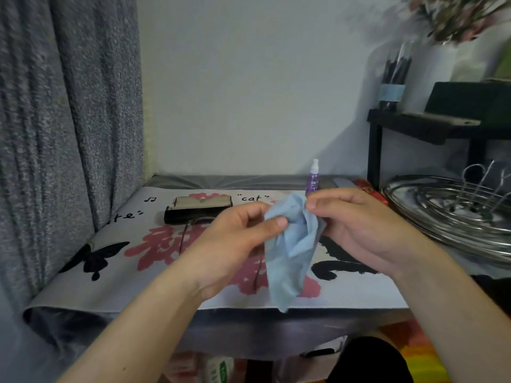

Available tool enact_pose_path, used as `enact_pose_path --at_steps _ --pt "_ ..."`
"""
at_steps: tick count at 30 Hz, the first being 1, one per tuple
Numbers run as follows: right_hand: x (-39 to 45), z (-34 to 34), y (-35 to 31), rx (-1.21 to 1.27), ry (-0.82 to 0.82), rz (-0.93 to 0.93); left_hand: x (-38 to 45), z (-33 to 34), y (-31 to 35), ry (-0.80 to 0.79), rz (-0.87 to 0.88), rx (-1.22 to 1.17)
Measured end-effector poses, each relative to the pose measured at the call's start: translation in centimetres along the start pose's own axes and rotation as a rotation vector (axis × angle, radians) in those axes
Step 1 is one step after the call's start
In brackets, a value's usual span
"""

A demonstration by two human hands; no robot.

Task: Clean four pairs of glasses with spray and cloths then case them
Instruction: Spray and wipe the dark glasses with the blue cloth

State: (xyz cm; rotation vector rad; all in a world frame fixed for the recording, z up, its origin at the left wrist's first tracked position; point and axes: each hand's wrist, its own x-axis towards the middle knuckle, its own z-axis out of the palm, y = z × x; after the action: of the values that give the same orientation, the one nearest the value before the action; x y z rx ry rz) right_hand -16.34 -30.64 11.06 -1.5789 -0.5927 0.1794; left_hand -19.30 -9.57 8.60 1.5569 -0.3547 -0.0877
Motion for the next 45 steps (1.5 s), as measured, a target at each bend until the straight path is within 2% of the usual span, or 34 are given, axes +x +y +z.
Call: enact_pose_path --at_steps 3,7,9,12,15,17,18,21,23,24,26,27,30,32,34,37,39,41,45 --pt "0.1 -0.1 0.2 0.052 0.023 0.043 0.5 -0.3 0.8 0.039 -0.01 0.056" --pt "0.5 -0.6 1.5 0.226 0.011 0.139 0.9 -0.2 2.3 0.051 0.034 0.268" --pt "0.6 -0.4 1.9 0.328 -0.054 0.228 1.0 0.0 2.6 0.088 0.061 0.378" --pt "-0.4 1.1 2.2 0.518 -0.239 0.346 1.0 0.1 2.7 0.17 0.013 0.446" --pt "-1.3 2.2 3.8 0.453 -0.25 0.394 0.8 -0.7 2.9 0.213 -0.071 0.491" --pt "-1.4 2.2 4.5 0.416 -0.164 0.381 0.6 -1.8 3.2 0.244 -0.14 0.345" --pt "-1.3 2.1 4.9 0.492 -0.087 0.382 0.6 -2.4 3.2 0.248 -0.171 0.234" --pt "-1.3 2.8 6.1 0.911 0.186 0.4 0.5 -3.6 2.5 0.196 -0.265 -0.061" --pt "-2.0 4.1 6.6 1.09 0.176 0.429 0.5 -3.6 1.6 0.207 -0.385 -0.209" --pt "-2.4 4.7 7.0 1.096 0.126 0.451 0.5 -3.5 1.1 0.223 -0.447 -0.264" --pt "-3.1 5.5 7.3 0.97 0.055 0.458 0.4 -3.5 0.2 0.261 -0.531 -0.315" --pt "-3.2 5.5 7.2 0.877 0.071 0.441 0.4 -3.6 -0.1 0.276 -0.559 -0.333" --pt "-2.6 4.3 5.9 0.775 0.261 0.338 0.2 -3.9 -0.5 0.298 -0.584 -0.468" --pt "-2.2 3.0 4.6 0.78 0.368 0.266 -0.2 -3.7 -0.1 0.228 -0.548 -0.613" --pt "-1.7 2.5 3.6 0.602 0.413 0.217 -0.7 -3.1 0.2 0.134 -0.439 -0.651" --pt "-1.0 1.8 3.2 -0.044 0.498 0.182 -1.0 -2.2 0.4 0.201 -0.25 -0.398" --pt "-0.7 1.1 2.9 -0.265 0.554 0.152 -0.9 -2.3 0.6 0.292 -0.155 -0.167" --pt "-0.6 0.8 2.5 -0.295 0.563 0.138 -0.8 -2.5 1.1 0.344 -0.1 0.026" --pt "-0.7 0.6 1.6 -0.172 0.457 0.127 -0.4 -2.7 2.1 0.429 -0.016 0.367"
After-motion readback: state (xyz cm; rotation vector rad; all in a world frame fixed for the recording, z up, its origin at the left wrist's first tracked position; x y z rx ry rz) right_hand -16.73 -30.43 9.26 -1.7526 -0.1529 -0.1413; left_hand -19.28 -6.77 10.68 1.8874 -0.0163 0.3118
